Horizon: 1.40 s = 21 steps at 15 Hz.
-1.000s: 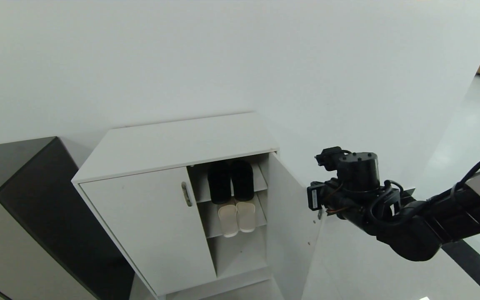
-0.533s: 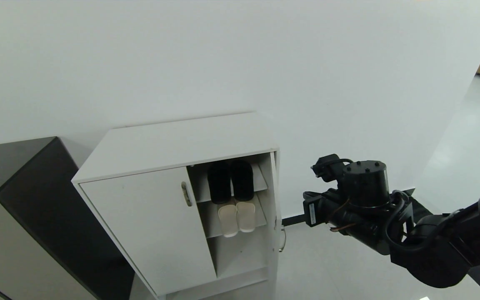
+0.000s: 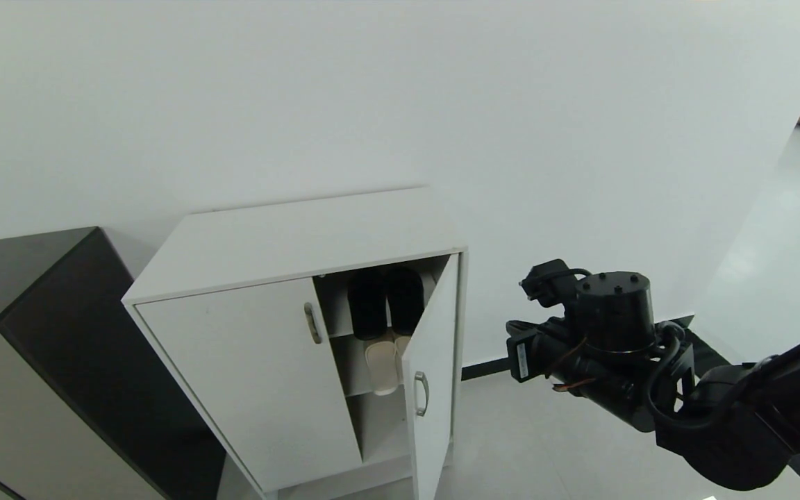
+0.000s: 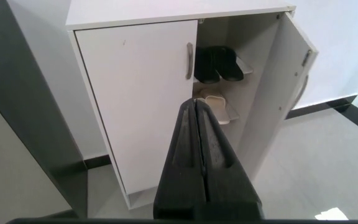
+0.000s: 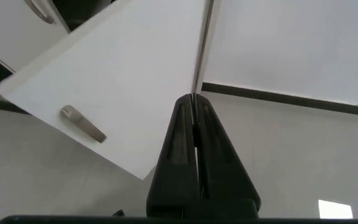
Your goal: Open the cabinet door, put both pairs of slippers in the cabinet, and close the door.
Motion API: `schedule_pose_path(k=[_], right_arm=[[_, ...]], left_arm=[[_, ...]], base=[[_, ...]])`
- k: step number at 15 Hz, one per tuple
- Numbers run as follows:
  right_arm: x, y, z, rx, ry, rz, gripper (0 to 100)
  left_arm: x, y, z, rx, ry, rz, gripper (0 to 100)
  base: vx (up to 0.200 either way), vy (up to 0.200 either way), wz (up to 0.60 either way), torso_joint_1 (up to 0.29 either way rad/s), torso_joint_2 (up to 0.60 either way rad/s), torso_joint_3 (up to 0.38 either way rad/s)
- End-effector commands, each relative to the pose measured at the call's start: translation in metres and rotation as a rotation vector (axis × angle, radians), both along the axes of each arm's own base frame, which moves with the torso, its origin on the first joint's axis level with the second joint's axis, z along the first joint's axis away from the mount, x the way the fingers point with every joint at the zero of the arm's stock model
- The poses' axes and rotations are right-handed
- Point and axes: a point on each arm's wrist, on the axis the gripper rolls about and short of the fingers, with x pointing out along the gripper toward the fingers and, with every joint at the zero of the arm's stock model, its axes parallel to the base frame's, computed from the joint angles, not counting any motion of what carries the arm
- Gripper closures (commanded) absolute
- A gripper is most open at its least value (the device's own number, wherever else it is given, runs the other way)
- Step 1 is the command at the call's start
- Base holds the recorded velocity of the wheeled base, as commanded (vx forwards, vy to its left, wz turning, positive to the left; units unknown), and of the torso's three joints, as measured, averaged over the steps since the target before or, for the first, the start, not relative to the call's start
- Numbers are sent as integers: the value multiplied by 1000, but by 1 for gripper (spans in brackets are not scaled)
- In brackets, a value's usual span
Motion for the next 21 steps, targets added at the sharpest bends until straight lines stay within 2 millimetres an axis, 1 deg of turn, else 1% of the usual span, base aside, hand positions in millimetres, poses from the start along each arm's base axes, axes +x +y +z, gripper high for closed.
schedule_pose_path(k=[1, 5, 7, 8, 9, 10, 11, 13, 14, 16, 17, 19, 21], right_arm=[[0, 0, -1, -2, 2, 1, 100], [0, 0, -1, 5, -1, 3, 100], [1, -1, -2, 10, -17, -7, 100], [2, -3, -4, -16, -26, -34, 100], [4, -8, -7, -41, -29, -83, 100], [2, -15, -8, -31, -30, -82, 100], [0, -20, -8, -15, -44, -70, 100], [-4, -37, -8, 45, -81, -11, 100], [-7, -45, -14, 44, -63, 44, 100], [-11, -60, -33, 6, 9, 159, 100], [-12, -64, -38, 3, 29, 198, 100], [-9, -67, -47, 1, 53, 224, 100], [-9, -67, -51, 1, 59, 229, 100]], left_arm=[[0, 0, 0, 0, 0, 1, 100], [0, 0, 0, 0, 0, 0, 100], [0, 0, 0, 0, 0, 1, 100], [0, 0, 0, 0, 1, 0, 100], [0, 0, 0, 0, 1, 1, 100], [0, 0, 0, 0, 1, 1, 100], [0, 0, 0, 0, 1, 1, 100], [0, 0, 0, 0, 1, 1, 100], [0, 0, 0, 0, 0, 0, 100], [0, 0, 0, 1, 0, 1, 100], [0, 0, 0, 1, 1, 1, 100], [0, 0, 0, 0, 0, 1, 100], [0, 0, 0, 1, 1, 1, 100]], base=[[0, 0, 600, 2, 2, 7], [0, 0, 600, 1, 4, 5], [0, 0, 0, 0, 0, 0], [0, 0, 0, 0, 0, 0], [0, 0, 0, 0, 0, 0], [0, 0, 0, 0, 0, 0], [0, 0, 0, 0, 0, 0], [0, 0, 0, 0, 0, 0], [0, 0, 0, 0, 0, 0], [0, 0, 0, 0, 0, 0], [0, 0, 0, 0, 0, 0], [0, 0, 0, 0, 0, 0], [200, 0, 0, -2, 2, 0]])
